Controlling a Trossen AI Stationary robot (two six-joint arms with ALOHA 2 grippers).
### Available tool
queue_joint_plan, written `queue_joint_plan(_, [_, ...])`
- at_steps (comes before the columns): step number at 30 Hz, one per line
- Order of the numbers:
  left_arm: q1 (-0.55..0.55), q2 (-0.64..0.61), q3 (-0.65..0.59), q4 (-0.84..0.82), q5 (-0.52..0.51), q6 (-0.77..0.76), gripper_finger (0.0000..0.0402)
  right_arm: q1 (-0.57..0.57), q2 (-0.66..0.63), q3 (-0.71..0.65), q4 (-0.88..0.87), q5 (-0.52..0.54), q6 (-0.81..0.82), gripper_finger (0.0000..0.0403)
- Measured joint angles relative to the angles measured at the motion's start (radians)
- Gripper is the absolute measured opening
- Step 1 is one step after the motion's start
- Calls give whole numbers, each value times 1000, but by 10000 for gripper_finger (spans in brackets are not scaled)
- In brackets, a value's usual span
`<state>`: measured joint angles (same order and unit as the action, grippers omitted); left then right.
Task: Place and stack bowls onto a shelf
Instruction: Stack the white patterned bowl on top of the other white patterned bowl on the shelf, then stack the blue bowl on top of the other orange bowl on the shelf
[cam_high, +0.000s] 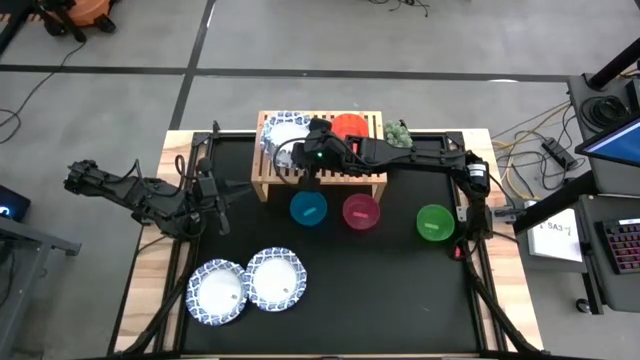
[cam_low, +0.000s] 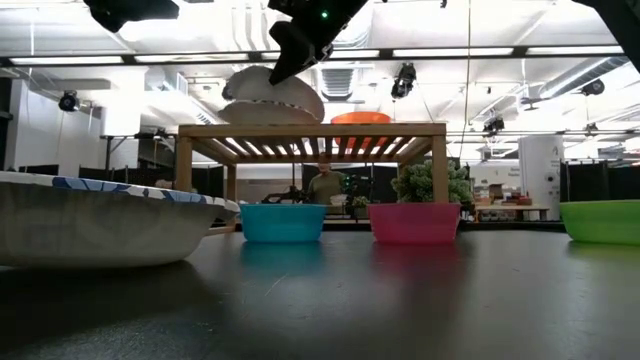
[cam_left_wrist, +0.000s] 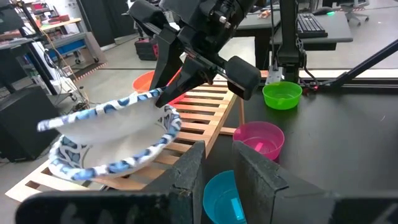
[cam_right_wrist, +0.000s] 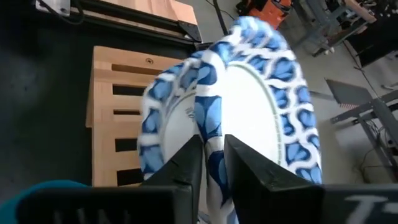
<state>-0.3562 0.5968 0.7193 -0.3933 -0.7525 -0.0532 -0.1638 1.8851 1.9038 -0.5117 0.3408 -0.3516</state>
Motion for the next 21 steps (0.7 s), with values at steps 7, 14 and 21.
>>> queue_joint_plan(7, [0,0,0,0,0,0,64,0,0,0,-7,0,45,101])
queue_joint_plan(14, [0,0,0,0,0,0,64,4,-2,0,-7,0,84,200])
queue_joint_plan(21, [0,2,-3,0,0,3,64,26,-34,0,-6,-8,124,250])
